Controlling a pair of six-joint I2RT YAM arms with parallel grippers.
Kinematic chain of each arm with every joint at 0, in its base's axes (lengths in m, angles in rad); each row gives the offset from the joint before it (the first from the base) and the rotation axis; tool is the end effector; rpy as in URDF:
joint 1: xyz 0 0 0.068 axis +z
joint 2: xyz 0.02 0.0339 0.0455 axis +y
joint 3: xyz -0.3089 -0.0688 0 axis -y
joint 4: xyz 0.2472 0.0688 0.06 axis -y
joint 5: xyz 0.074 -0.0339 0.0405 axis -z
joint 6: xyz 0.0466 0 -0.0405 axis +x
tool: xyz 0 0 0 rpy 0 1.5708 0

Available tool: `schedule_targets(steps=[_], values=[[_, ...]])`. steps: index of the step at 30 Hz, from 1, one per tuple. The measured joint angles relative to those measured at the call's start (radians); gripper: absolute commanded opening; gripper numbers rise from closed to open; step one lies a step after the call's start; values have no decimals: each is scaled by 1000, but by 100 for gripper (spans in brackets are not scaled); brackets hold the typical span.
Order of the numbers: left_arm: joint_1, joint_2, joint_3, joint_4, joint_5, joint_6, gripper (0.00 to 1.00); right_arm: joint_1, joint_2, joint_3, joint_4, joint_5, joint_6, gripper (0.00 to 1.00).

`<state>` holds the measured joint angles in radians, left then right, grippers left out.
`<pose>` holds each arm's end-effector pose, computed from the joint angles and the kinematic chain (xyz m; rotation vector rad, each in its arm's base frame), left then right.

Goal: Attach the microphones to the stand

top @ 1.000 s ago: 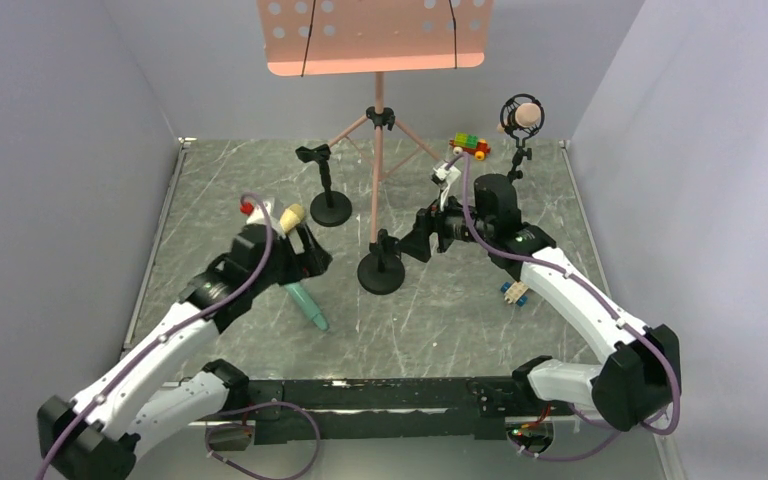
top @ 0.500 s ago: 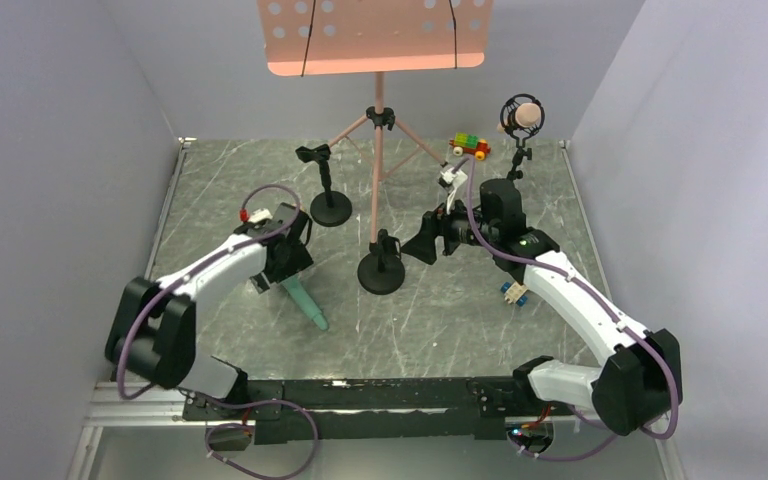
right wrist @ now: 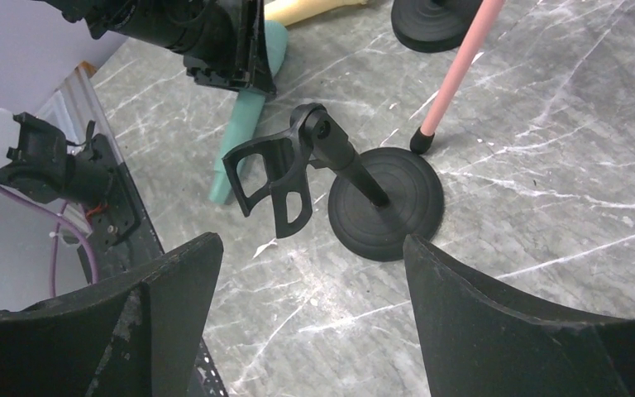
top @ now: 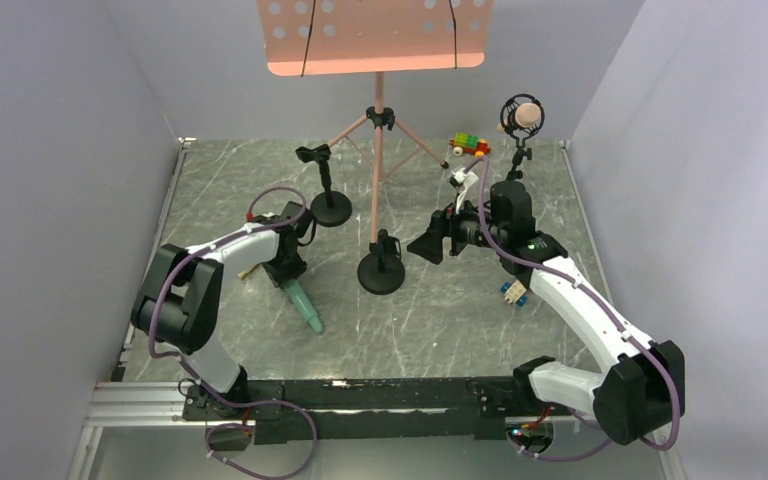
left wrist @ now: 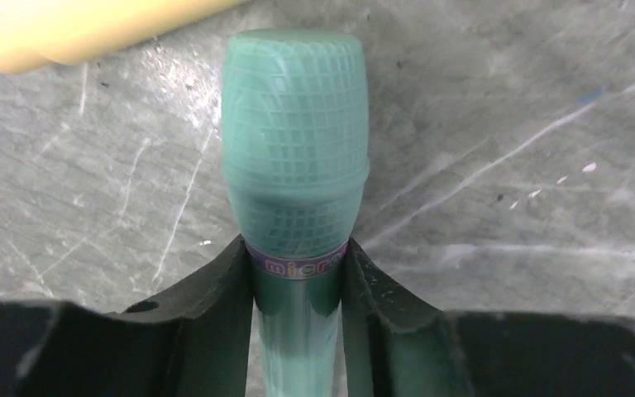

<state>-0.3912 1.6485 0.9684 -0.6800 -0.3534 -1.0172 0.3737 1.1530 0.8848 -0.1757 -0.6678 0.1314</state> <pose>0.2821 -0.0989 0.1975 -0.8956 2.5988 0.1859 0.2211 0.1177 0.3407 -0.6777 1.9349 0.9888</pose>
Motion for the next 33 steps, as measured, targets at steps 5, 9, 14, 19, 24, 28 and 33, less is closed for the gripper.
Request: schedule_targets(steps=[5,9,14,19,24,28,33], values=[[5,-3,-1,18,-4,12,2,-7,-13,-13,4,-14,11,86],[3,-53,-16,43,5,47,0,-20,-23,-16,5,-23,19,85],[-108,-266,-20,51,0,102,0,-35,-37,-21,11,-33,25,86],[-303,-446,126,92,-61,195,0,-40,-47,-34,19,-42,29,86],[-422,-451,323,174,-185,342,0,-48,-47,-41,26,-45,31,86],[-475,-366,446,254,-263,449,0,-52,-47,-49,28,-48,35,86],[-478,-214,536,340,-315,539,0,-55,-48,-51,39,-48,37,87]])
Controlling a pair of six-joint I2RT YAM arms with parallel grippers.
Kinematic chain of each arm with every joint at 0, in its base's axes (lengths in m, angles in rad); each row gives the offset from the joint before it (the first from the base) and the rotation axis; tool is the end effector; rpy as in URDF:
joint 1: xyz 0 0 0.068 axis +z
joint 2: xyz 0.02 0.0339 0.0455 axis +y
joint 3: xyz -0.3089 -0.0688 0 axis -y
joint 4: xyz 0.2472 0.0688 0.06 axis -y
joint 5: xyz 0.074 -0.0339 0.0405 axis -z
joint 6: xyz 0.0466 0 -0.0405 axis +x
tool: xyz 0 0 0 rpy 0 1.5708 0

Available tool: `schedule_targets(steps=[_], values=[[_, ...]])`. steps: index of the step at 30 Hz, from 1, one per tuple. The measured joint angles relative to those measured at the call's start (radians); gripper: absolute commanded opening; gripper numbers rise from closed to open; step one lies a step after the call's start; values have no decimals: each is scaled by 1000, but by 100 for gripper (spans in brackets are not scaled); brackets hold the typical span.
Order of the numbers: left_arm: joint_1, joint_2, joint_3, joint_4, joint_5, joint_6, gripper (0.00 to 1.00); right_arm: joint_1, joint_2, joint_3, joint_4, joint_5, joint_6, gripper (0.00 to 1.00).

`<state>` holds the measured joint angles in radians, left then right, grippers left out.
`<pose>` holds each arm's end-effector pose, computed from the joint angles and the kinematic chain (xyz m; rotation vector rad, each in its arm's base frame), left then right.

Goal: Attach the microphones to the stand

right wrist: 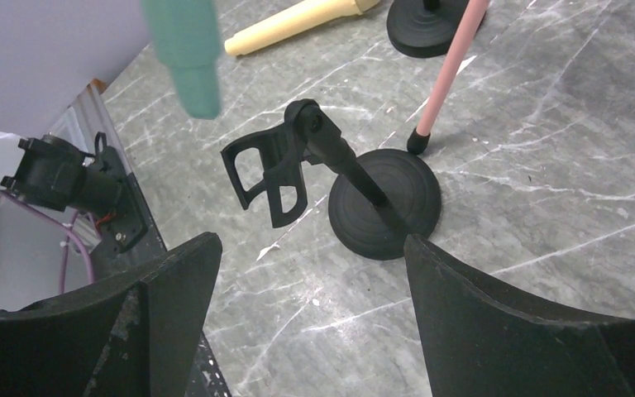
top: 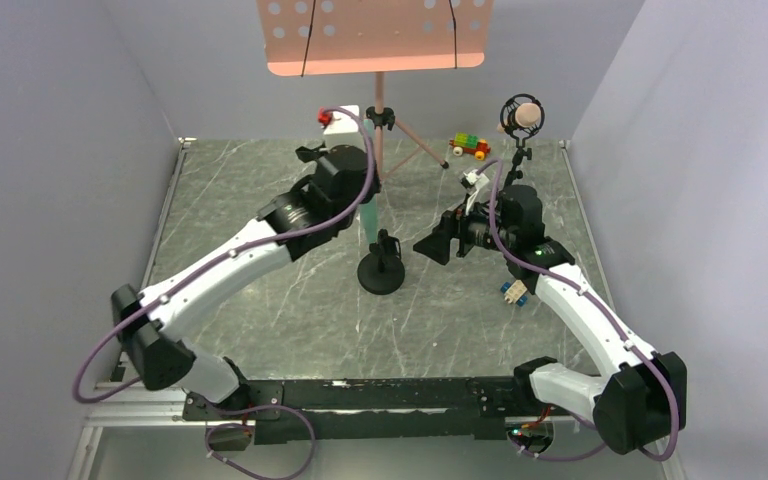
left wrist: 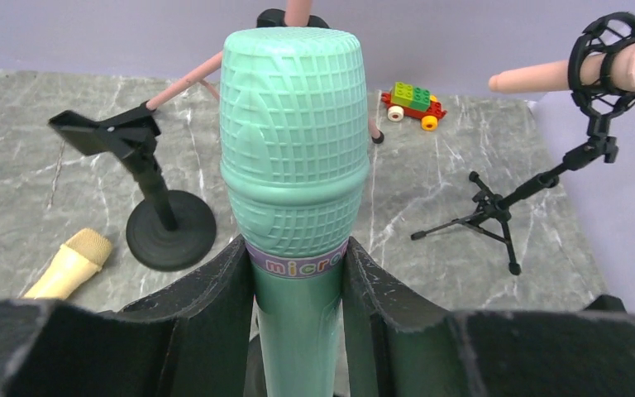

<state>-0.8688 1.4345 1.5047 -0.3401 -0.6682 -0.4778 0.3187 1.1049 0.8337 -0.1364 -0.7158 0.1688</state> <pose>0.2332 -0.2310 0.4672 -0.1125 1.7918 -0.3526 0.2142 0.1029 0.3378 -0.6254 1.9124 1.0192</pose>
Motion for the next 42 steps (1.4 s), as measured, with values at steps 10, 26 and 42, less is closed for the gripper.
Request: schedule_targets(steps=[10,26,42], values=[[1,151,75,58,1,47,0,-16,-11,-27,13,-4,14,87],[-3,140,14,127,15,5,0,-23,-11,-27,26,-26,26,87],[-56,26,-182,233,-25,-35,0,-32,-11,-27,32,-30,41,87]])
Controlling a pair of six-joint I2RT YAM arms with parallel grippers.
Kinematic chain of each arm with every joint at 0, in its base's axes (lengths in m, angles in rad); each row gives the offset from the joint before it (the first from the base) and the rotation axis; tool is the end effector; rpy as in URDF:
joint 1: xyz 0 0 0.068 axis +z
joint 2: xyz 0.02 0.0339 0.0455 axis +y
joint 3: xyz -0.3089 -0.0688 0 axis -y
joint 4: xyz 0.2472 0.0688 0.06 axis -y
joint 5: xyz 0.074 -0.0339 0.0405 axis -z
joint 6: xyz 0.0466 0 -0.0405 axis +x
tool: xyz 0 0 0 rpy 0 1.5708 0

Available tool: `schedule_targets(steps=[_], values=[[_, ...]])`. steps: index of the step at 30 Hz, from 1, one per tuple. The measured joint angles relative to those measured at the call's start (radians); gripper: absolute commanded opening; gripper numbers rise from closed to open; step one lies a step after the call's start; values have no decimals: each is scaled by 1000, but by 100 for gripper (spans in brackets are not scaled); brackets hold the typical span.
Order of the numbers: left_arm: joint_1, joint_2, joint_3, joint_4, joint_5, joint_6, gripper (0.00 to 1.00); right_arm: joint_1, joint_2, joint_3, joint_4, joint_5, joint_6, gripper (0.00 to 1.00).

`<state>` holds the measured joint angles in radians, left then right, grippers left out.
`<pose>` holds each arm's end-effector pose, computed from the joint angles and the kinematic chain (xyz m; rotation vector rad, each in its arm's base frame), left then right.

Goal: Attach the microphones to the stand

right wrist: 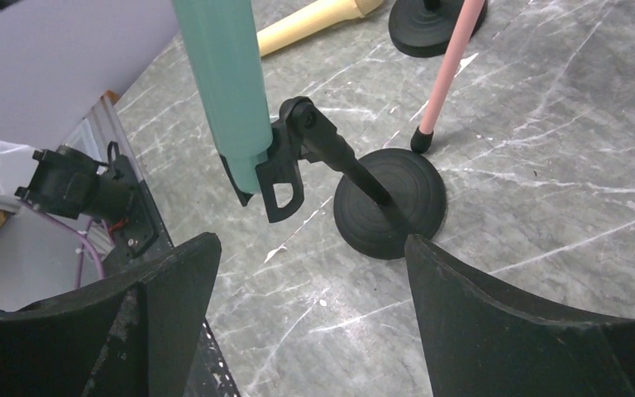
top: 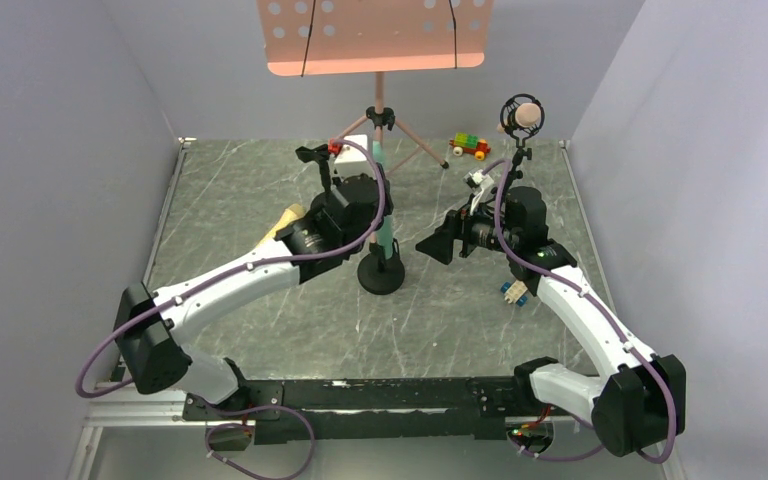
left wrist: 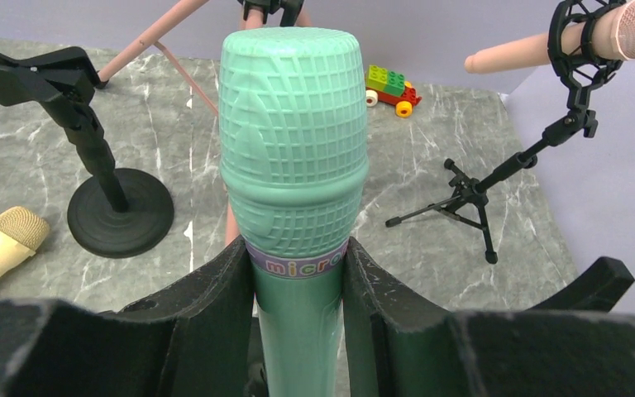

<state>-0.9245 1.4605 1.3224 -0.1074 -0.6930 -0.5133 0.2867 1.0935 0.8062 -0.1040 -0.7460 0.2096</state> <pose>0.2319 -0.2580 0.4192 -0.1226 1.7731 -0.4143 0.2138 0.0960 0.3341 -0.5803 1.9121 1.0510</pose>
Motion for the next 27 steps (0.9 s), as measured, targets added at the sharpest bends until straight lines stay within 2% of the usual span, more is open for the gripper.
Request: schedule_targets(steps=[10,21,27], values=[[-51,-12,-35,38,-91,4,0,-4,0,0,0,-8,2,88],[-65,125,138,-96,-127,35,0,-8,0,0,0,-16,4,88],[-66,101,77,-56,-127,20,0,-11,0,-3,1,-19,6,88]])
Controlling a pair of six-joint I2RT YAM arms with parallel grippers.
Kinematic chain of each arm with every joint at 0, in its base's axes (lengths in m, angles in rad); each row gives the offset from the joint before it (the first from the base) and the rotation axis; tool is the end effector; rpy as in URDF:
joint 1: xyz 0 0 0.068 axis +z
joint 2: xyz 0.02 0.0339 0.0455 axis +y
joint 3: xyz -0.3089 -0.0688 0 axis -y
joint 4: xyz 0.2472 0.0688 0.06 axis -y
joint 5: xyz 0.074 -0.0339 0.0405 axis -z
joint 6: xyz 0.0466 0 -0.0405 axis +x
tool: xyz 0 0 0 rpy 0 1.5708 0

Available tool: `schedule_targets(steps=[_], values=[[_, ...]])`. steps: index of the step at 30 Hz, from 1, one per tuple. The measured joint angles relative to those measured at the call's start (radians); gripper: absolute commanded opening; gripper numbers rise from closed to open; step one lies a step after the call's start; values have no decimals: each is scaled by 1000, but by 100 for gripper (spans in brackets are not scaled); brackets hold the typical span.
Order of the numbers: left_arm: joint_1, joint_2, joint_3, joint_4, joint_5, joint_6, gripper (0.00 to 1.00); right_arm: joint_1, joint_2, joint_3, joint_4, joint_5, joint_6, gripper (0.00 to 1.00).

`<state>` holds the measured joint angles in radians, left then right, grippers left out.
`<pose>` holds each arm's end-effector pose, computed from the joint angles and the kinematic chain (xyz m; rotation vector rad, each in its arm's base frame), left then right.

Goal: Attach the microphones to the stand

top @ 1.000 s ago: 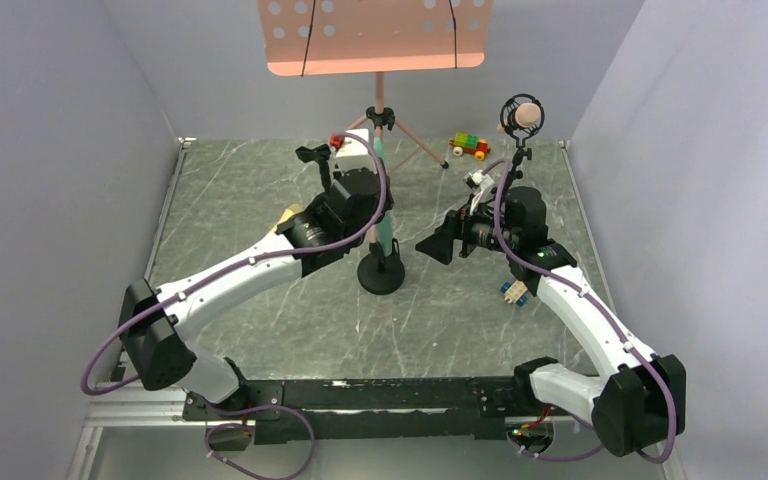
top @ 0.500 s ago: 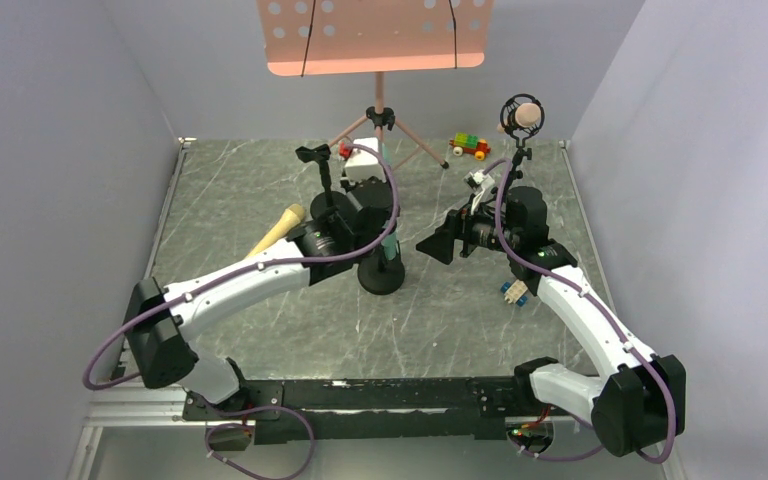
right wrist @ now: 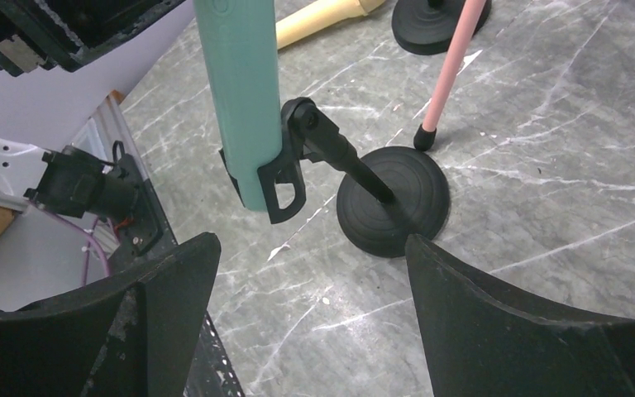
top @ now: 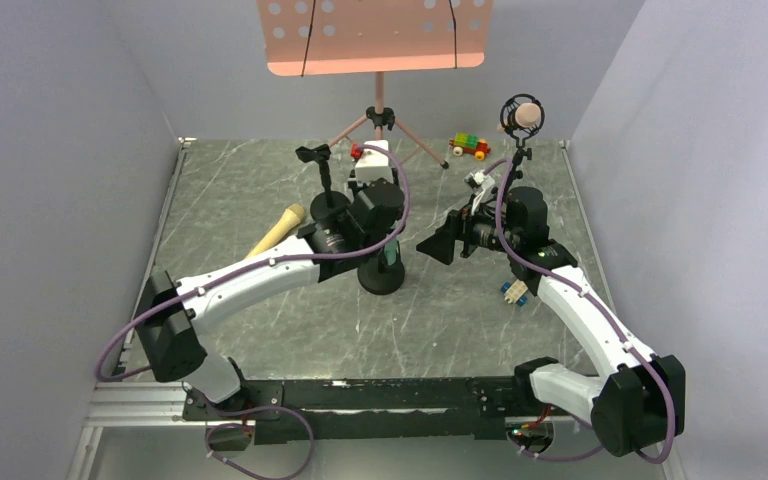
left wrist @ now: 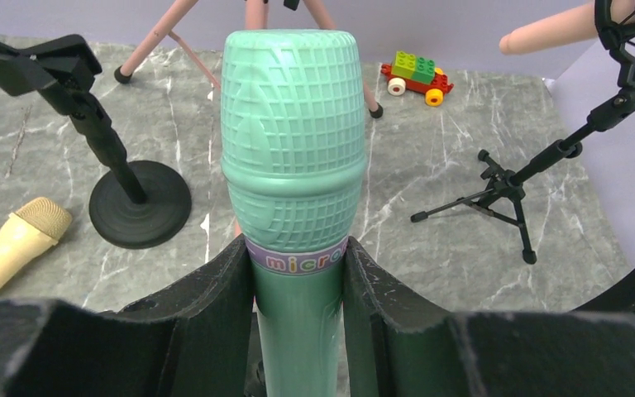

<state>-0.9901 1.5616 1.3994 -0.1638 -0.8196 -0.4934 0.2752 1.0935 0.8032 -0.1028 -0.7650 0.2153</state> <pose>0.2320 -0.2915 0.4078 -0.0968 1.7974 -0.2827 0.2141 0.0940 0.3334 -0.5761 1.9134 1.0661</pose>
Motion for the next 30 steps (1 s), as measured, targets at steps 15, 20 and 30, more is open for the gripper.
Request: schedule_targets(steps=[15,20,30], values=[[-56,-102,-218,211,-15,6,0,0,0,-2,0,-3,5,88],[-80,-122,-289,310,-36,16,0,0,9,-2,4,-5,4,88],[-126,-124,-360,437,-71,60,0,0,19,-2,7,-8,4,88]])
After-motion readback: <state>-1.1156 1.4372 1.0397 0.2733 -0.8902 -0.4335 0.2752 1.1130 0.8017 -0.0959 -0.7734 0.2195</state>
